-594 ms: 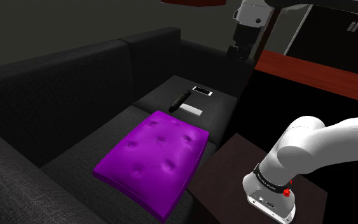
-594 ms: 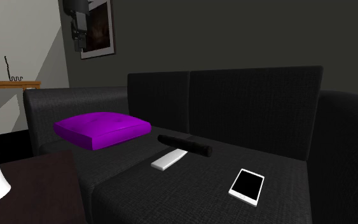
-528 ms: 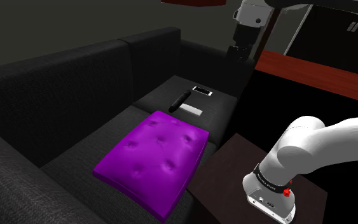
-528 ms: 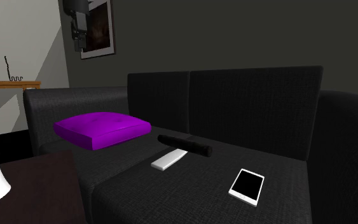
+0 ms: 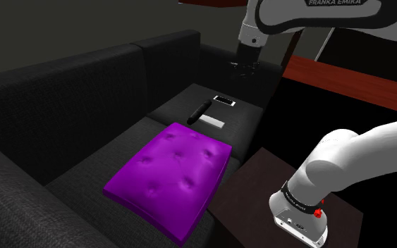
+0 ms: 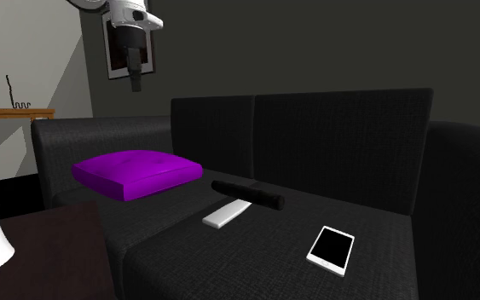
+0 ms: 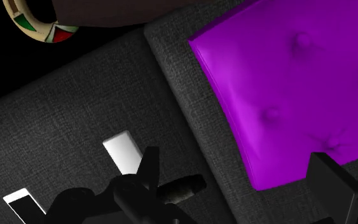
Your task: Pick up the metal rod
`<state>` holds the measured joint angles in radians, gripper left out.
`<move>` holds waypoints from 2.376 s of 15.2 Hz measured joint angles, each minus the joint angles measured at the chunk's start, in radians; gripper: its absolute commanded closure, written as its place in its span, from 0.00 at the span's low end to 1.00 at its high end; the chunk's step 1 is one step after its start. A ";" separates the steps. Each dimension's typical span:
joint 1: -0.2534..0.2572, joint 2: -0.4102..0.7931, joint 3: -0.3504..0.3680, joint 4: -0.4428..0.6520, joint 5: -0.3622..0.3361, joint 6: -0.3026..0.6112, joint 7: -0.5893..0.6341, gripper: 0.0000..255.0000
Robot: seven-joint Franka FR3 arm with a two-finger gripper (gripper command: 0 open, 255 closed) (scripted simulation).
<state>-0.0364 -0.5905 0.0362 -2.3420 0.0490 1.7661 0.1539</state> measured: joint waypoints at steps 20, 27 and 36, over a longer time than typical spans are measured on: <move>-0.125 0.643 0.028 0.147 -0.046 0.582 0.496 0.00; -0.140 0.878 -0.016 0.294 -0.067 0.695 0.655 0.00; -0.155 1.111 -0.066 0.471 -0.055 0.774 0.768 0.00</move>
<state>-0.1911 0.5208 -0.0295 -1.8715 -0.0058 2.5398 0.9220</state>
